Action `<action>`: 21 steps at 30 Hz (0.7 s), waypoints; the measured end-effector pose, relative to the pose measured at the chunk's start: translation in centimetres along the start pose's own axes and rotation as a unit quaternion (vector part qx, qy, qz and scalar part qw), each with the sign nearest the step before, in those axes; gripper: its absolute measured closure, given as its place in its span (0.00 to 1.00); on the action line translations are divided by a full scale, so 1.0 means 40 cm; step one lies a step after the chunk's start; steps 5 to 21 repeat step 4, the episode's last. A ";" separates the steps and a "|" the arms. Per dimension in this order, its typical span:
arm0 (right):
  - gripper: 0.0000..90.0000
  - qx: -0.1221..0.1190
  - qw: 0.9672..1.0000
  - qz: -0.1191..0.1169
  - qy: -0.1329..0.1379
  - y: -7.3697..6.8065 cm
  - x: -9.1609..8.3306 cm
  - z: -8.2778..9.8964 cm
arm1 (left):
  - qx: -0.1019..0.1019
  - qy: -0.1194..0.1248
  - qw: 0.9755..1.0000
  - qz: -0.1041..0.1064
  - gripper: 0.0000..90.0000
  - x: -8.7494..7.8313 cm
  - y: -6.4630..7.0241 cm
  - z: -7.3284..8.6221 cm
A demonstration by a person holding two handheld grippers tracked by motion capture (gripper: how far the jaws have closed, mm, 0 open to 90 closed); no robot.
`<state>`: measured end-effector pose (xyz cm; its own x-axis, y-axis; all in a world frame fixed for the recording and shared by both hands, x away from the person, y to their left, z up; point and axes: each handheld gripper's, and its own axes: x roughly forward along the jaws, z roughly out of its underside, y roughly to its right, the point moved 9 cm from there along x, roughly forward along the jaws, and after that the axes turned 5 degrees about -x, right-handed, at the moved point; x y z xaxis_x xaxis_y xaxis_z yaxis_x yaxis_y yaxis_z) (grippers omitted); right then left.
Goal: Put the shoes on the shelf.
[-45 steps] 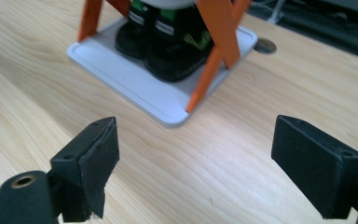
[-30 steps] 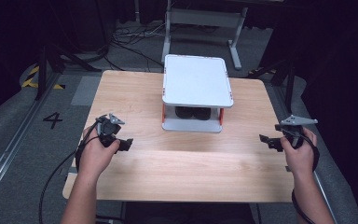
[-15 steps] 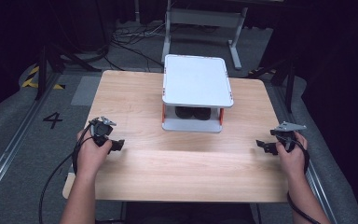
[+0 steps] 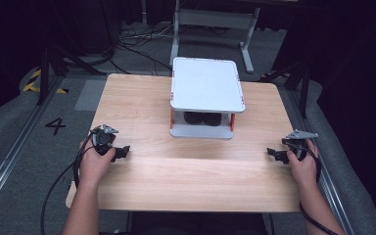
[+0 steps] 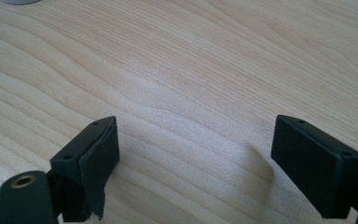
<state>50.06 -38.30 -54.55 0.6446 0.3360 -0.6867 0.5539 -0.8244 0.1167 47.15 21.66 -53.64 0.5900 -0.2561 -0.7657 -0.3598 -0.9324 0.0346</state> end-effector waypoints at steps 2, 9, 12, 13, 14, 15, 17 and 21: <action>0.17 0.003 1.000 -0.001 0.000 -0.001 -0.003 0.004 | -0.004 -0.001 1.000 0.003 0.20 -0.005 -0.002 0.002; 0.17 0.005 1.000 -0.007 -0.003 -0.003 -0.004 0.006 | -0.007 0.002 1.000 0.004 0.20 -0.007 -0.005 0.003; 0.17 0.005 1.000 -0.007 -0.003 -0.003 -0.004 0.006 | -0.007 0.002 1.000 0.004 0.20 -0.007 -0.005 0.003; 0.17 0.005 1.000 -0.007 -0.003 -0.003 -0.004 0.006 | -0.007 0.002 1.000 0.004 0.20 -0.007 -0.005 0.003; 0.17 0.005 1.000 -0.007 -0.003 -0.003 -0.004 0.006 | -0.007 0.002 1.000 0.004 0.20 -0.007 -0.005 0.003; 0.17 0.005 1.000 -0.007 -0.003 -0.003 -0.004 0.006 | -0.007 0.002 1.000 0.004 0.20 -0.007 -0.005 0.003; 0.17 0.005 1.000 -0.007 -0.003 -0.003 -0.004 0.006 | -0.007 0.002 1.000 0.004 0.20 -0.007 -0.005 0.003; 0.17 0.005 1.000 -0.007 -0.003 -0.003 -0.004 0.006 | -0.007 0.002 1.000 0.004 0.20 -0.007 -0.005 0.003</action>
